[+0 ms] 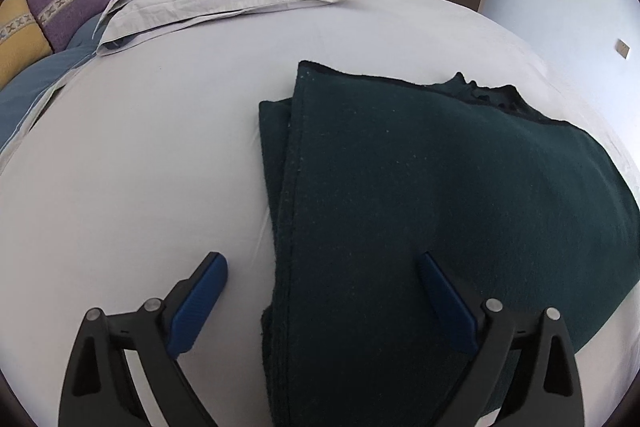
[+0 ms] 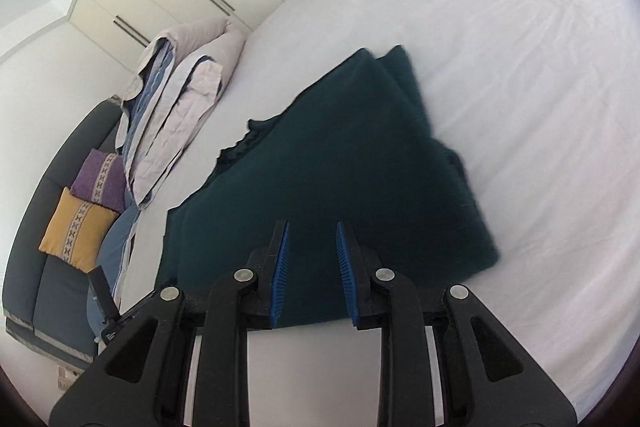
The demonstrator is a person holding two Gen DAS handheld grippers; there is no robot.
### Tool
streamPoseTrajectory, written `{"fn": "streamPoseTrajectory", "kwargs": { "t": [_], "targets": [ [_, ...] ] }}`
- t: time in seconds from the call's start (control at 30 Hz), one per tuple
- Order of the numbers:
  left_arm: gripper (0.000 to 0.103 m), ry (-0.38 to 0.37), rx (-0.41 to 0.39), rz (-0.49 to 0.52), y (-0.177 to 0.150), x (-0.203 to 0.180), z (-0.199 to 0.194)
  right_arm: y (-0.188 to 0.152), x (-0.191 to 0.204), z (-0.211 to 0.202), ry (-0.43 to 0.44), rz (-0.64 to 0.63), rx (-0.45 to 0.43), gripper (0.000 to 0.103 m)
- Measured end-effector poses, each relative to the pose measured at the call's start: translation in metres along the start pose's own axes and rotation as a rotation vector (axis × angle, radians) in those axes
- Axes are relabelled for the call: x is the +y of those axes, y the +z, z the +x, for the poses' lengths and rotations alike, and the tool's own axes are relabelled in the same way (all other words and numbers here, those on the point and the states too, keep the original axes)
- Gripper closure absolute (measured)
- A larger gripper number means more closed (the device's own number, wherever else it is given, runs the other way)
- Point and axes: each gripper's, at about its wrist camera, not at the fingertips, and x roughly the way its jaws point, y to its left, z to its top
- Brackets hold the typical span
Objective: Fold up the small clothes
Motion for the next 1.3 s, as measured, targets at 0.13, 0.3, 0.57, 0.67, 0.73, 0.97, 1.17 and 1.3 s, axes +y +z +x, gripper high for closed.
{"fn": "streamPoseTrajectory", "kwargs": {
  "t": [0.13,0.3,0.57,0.67,0.73,0.97,1.17,1.3],
  "targets": [
    [0.004,-0.001,0.003,-0.006,-0.001,0.001,0.002,-0.005,0.028,0.03,0.028,-0.063,0.074,0.08],
    [0.004,-0.01,0.002,-0.01,-0.001,0.002,0.003,-0.017,0.021,0.049,-0.045,-0.063,0.152,0.08],
    [0.004,-0.01,-0.002,-0.012,-0.002,0.003,0.001,-0.022,-0.01,0.014,-0.046,0.037,0.05,0.059],
    [0.005,-0.003,-0.001,-0.019,-0.001,0.003,-0.003,-0.023,-0.021,-0.012,-0.053,0.077,-0.005,0.05],
    [0.009,0.005,-0.004,-0.031,-0.001,0.002,-0.01,-0.027,-0.028,-0.024,-0.039,0.121,-0.027,0.05],
    [0.011,-0.105,-0.092,-0.048,0.016,-0.023,-0.049,-0.05,-0.057,-0.038,-0.038,0.332,-0.045,0.05],
    [0.015,-0.248,-0.077,0.007,0.038,-0.082,-0.034,-0.046,-0.067,-0.035,-0.005,0.449,-0.089,0.05],
    [0.017,-0.344,-0.005,-0.016,0.047,-0.113,-0.005,-0.037,-0.07,-0.029,0.007,0.501,-0.117,0.05]
  ]
}}
